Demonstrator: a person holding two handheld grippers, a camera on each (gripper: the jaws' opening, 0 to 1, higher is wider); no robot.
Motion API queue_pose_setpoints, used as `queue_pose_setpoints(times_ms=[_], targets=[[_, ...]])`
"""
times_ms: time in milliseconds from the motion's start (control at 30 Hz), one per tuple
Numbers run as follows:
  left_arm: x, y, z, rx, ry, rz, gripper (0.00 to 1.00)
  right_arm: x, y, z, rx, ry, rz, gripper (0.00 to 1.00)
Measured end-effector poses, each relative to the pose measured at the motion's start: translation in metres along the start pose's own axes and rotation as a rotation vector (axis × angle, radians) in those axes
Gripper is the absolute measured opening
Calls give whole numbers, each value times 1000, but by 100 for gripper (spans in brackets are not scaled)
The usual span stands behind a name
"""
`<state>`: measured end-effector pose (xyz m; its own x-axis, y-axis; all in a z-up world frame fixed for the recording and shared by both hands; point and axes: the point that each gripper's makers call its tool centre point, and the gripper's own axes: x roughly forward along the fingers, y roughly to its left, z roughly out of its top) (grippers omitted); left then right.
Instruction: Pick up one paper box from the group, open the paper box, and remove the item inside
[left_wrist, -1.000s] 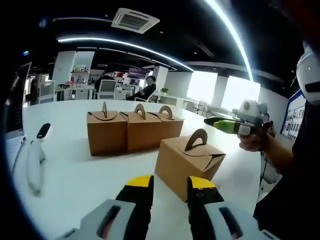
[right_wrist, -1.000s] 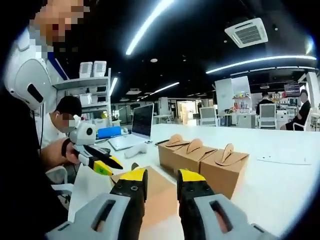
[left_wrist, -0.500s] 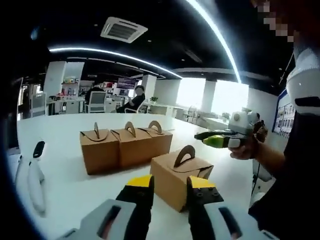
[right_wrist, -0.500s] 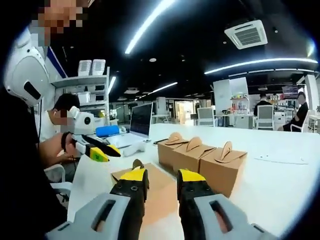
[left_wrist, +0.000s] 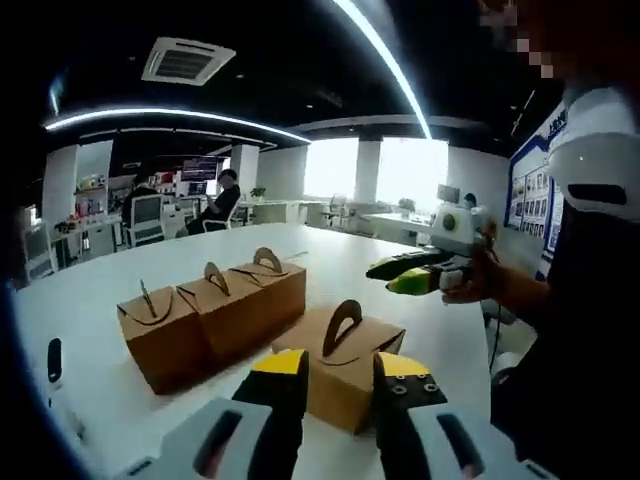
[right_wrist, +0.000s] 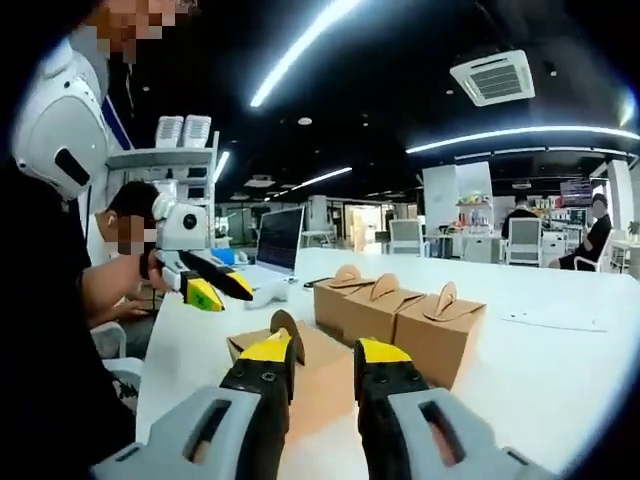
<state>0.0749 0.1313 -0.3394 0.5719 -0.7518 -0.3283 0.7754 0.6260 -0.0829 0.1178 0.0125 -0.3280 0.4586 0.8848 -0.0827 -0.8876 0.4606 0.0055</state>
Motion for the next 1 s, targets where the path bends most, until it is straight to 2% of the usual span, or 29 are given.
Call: queue_pose_setpoints(times_ms=[167,367,500,700,800,1000], targets=[[9,2,2,54,58,-41,29,-1,-2,0,2,-3,0,25],[14,5,8,100,90,-67,29,-3,-3,0,2,-11,-3,25],[17,6,2,121,135,-76,29,-6,-5,-4,6,-5,-8,25],[15,-3,-12,194,236,-150,29,-9,-7,-4,4,-13,-17,25],[16,-5,-8,213,236,-172,29,-8,-6,-4,4,-10,-11,25],[20,3,-2,239,238,-173,29,-8,-5,-6,6,-5,-2,25]])
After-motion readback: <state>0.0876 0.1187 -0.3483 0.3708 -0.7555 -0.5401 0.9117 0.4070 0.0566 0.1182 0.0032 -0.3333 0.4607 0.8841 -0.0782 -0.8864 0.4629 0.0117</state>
